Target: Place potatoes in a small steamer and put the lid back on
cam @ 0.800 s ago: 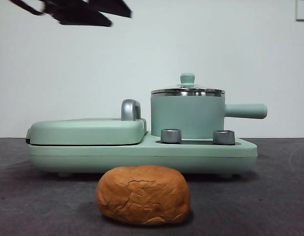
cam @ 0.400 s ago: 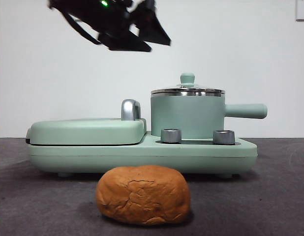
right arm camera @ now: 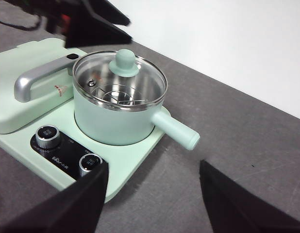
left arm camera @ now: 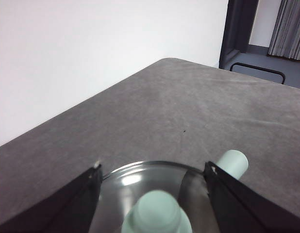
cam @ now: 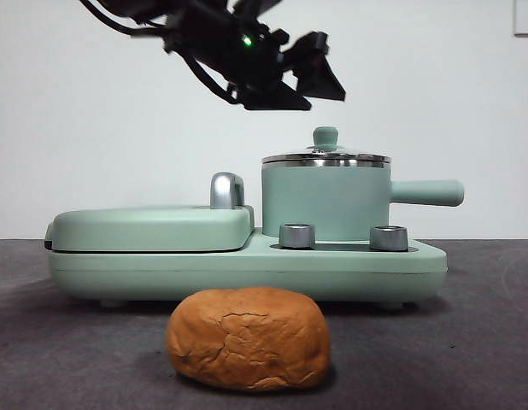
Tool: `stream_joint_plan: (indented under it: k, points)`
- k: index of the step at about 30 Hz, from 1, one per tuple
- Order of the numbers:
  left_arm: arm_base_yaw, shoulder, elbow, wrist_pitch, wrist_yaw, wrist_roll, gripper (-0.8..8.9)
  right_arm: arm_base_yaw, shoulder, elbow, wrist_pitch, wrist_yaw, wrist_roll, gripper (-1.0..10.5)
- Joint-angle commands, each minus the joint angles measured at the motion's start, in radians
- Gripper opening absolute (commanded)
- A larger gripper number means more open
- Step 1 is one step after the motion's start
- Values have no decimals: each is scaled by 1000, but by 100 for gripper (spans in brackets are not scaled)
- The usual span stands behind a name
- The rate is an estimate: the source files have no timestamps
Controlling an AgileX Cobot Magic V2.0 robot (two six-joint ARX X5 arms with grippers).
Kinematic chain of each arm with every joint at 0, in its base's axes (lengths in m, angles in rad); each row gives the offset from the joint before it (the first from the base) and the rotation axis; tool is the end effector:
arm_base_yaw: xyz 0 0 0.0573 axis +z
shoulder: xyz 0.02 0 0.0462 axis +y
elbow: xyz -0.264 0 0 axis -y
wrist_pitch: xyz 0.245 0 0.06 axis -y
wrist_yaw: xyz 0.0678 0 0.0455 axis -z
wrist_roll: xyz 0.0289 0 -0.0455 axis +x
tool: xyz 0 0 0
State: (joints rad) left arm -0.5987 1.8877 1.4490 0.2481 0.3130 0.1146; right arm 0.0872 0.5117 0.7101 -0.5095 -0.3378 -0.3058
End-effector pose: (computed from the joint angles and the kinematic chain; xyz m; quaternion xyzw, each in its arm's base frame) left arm 0.3610 -0.2571 0.2866 0.0647 0.0689 -0.4429 0.8916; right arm 0.1074 0.0190 0.3108 -0.1279 0.1202 0.2293 0.9574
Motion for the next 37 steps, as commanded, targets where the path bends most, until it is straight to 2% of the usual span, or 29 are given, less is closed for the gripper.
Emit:
stream_joint_plan:
  k: [1,11,21,26,37]
  points:
    - [-16,51,36,10,2,-4,338,4,3,18,8,-2,13,296]
    - [-16,108,36,6,1,-4,325,4,3,18,8,-2,13,296]
    - [-16,114,36,-6,1,-3,82,4,3,18,8,-2,13,296]
    - [-16,114,36,-37,0,3,17,4,3,18,8,-2,13,296]
    - [-16,112,43,-24,0,23,8,4,2,18,8,-2,14,296]
